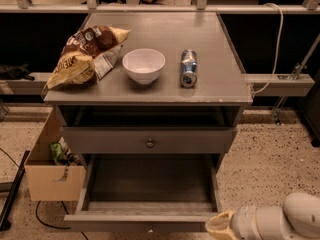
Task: Close middle drawer
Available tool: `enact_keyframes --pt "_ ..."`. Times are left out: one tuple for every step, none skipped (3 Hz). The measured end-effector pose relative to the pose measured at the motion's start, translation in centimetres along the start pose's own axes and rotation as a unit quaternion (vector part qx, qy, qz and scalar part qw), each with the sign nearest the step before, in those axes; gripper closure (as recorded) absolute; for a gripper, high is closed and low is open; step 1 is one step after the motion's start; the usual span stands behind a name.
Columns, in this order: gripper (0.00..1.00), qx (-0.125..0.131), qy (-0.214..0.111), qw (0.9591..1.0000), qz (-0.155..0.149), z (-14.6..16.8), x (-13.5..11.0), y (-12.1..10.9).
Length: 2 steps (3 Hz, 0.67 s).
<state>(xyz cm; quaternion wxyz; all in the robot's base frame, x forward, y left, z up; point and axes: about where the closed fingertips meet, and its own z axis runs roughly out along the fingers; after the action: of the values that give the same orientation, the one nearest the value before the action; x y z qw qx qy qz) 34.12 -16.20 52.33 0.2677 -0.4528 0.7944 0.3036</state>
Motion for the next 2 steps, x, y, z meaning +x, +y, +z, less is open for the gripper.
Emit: enact_keyframes --pt "1.00 -0.011 -0.026 0.9992 0.028 3.1 1.6 2.2" --pt "1.00 -0.007 -0.038 0.9978 0.054 6.6 3.4 3.4"
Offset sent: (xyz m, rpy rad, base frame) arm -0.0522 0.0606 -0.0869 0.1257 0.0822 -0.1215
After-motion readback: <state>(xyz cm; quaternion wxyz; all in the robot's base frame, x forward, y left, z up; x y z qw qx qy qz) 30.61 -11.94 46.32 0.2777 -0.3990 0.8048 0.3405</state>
